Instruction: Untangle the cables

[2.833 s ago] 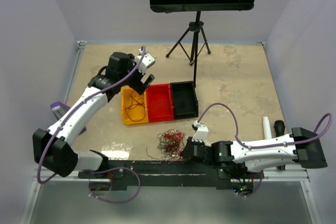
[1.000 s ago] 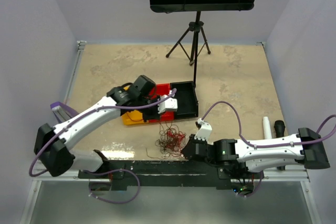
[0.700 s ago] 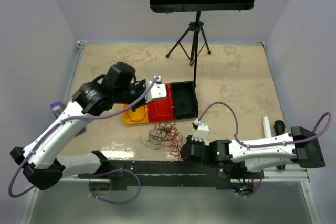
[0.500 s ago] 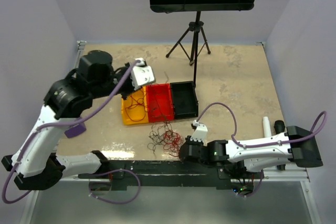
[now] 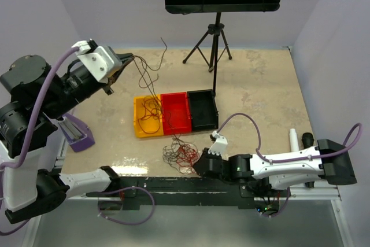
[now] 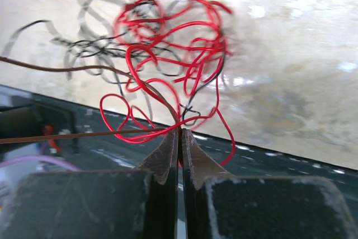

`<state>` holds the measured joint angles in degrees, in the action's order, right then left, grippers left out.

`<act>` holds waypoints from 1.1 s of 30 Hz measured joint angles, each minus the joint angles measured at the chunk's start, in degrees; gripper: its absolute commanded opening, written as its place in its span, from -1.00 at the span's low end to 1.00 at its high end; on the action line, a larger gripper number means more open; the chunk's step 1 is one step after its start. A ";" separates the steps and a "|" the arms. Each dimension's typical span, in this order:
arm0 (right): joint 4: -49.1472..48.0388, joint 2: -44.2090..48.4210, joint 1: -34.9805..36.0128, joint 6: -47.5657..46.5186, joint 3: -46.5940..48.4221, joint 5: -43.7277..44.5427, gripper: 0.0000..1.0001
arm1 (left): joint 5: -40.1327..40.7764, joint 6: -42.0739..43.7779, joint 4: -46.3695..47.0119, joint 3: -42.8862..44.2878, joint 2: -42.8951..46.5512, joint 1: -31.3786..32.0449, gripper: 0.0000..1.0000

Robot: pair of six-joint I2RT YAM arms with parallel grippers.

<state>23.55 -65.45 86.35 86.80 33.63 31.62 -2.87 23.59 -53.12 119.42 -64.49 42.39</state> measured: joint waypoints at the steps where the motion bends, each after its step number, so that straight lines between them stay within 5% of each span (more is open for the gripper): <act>1: -1.03 0.24 0.00 0.22 0.00 0.20 -1.00 | 0.83 -0.09 1.07 0.00 0.24 0.00 -1.00; 19: -16.37 -1.25 -0.15 3.19 1.73 0.85 -1.00 | 9.31 0.02 21.99 6.51 -4.09 0.11 -0.90; 24: -4.61 -3.93 0.15 1.66 -0.02 -0.63 -1.00 | 8.11 0.42 31.74 3.43 -0.74 -0.46 -0.88; 33: 10.16 1.92 0.17 1.25 4.76 2.43 -1.00 | 2.51 -0.57 33.57 -13.38 10.67 -0.48 -0.90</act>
<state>33.71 -63.53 86.52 88.05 38.39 34.04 -0.36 23.03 -19.55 106.04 -53.82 41.91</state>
